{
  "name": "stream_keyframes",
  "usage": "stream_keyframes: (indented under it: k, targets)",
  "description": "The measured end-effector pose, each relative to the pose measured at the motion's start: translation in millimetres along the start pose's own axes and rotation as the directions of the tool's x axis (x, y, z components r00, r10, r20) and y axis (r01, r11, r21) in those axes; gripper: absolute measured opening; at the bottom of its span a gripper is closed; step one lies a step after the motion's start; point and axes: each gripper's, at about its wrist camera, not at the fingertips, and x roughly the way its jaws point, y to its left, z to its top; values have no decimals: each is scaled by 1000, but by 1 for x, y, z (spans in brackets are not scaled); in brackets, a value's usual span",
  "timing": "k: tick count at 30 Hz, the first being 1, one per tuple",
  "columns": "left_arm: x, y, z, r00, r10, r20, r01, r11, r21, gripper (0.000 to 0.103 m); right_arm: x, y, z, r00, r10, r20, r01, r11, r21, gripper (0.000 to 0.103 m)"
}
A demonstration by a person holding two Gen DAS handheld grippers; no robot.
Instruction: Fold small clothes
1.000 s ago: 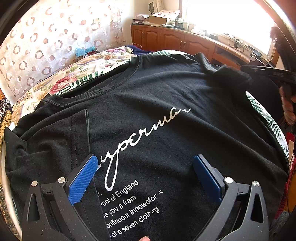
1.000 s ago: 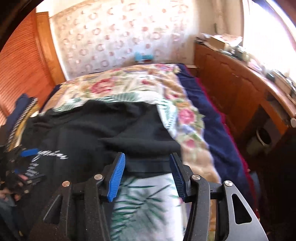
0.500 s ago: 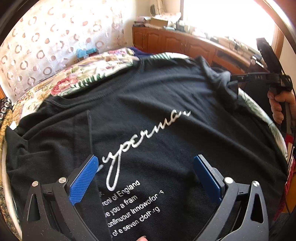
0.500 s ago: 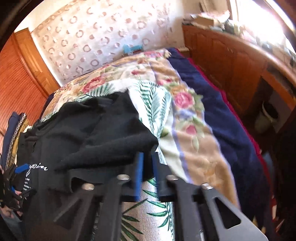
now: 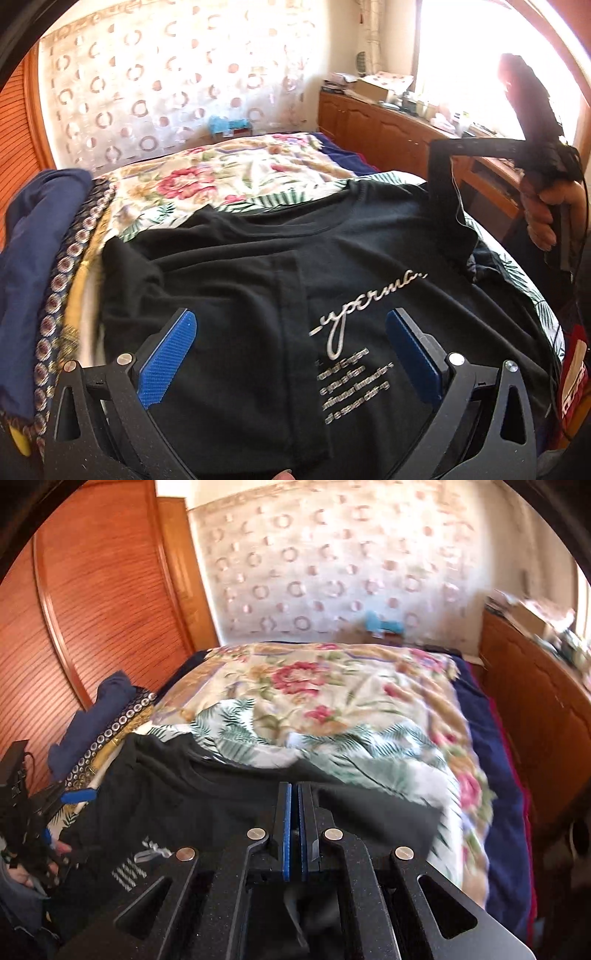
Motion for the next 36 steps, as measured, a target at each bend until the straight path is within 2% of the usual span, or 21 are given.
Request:
stream_keyframes:
  k: [2, 4, 9, 16, 23, 24, 25, 28, 32, 36]
  targets:
    - [-3, 5, -4, 1000, 5, 0, -5, 1000, -9, 103, 18, 6, 5, 1000, 6, -26, -7, 1000, -26, 10]
    - [-4, 4, -8, 1000, 7, -1, -7, 1000, -9, 103, 33, 1, 4, 999, -20, -44, 18, 999, -38, 29]
    - [-3, 8, -11, 1000, -4, -1, 4, 1000, -11, 103, 17, -3, -2, 997, -52, -60, 51, 999, -8, 36]
    - [-3, 9, -8, 1000, -13, 13, 13, 1000, -10, 103, -4, 10, -42, 984, -52, -172, 58, 998, 29, 37]
    - [-1, 13, -11, 1000, 0, 6, 0, 1000, -19, 103, 2, 23, -53, 967, -29, -254, 41, 998, 42, 37]
    - [-2, 14, -11, 1000, 5, 6, -4, 1000, -19, 103, 2, 26, -52, 967, -24, -255, 36, 998, 44, 35]
    - [-3, 15, -12, 1000, 9, 6, -9, 1000, -20, 103, 0, 29, -52, 968, -11, -252, 23, 999, 42, 25]
    - [-4, 21, -13, 1000, 21, 9, -20, 999, -34, 103, -5, 40, -46, 971, 45, -237, -37, 999, 38, 19]
    - [-8, 27, -12, 999, 35, 17, -34, 998, -49, 103, -13, 67, -39, 967, 129, -222, -128, 992, 18, 19]
    - [-13, 31, -14, 998, 52, 27, -50, 997, -53, 103, -27, 79, -43, 975, 100, -196, -107, 994, -26, 19]
